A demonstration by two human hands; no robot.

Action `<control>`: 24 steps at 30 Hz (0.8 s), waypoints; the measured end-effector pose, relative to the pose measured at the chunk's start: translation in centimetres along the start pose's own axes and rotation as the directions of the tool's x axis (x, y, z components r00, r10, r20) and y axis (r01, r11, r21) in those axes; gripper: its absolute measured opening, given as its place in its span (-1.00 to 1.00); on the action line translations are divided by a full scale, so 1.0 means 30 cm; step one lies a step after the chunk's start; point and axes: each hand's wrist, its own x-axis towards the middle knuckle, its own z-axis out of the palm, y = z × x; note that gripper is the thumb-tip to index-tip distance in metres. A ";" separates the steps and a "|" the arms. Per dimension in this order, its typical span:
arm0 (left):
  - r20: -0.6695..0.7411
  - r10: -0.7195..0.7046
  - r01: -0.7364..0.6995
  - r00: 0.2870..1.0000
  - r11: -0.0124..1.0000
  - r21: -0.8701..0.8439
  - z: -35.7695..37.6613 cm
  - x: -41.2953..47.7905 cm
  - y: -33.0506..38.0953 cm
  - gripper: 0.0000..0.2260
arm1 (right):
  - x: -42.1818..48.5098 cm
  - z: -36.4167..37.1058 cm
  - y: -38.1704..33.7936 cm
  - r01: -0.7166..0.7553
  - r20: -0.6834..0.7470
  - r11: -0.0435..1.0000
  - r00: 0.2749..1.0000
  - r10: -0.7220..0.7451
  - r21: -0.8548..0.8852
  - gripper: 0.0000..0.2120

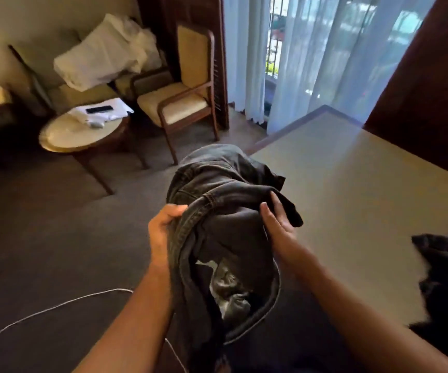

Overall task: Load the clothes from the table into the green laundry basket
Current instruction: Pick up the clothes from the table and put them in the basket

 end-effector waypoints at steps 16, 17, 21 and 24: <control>-0.348 -0.243 0.372 0.905 0.851 0.372 -0.437 0.070 -0.233 -0.20 | 0.027 0.129 0.266 -0.276 -0.061 0.850 0.958 0.279 -0.449 -0.37; -0.359 -0.293 0.440 0.886 0.777 0.451 -0.459 0.057 -0.260 -0.19 | 0.015 0.119 0.288 -0.298 -0.086 0.814 0.951 0.296 -0.499 -0.44; -0.409 -0.338 0.522 0.848 0.666 0.532 -0.526 0.009 -0.348 -0.29 | -0.038 0.071 0.390 -0.379 -0.112 0.689 0.910 0.399 -0.618 -0.53; -0.464 -0.331 0.566 0.821 0.567 0.598 -0.576 0.004 -0.398 -0.32 | -0.066 0.056 0.473 -0.411 -0.120 0.658 0.890 0.440 -0.631 -0.52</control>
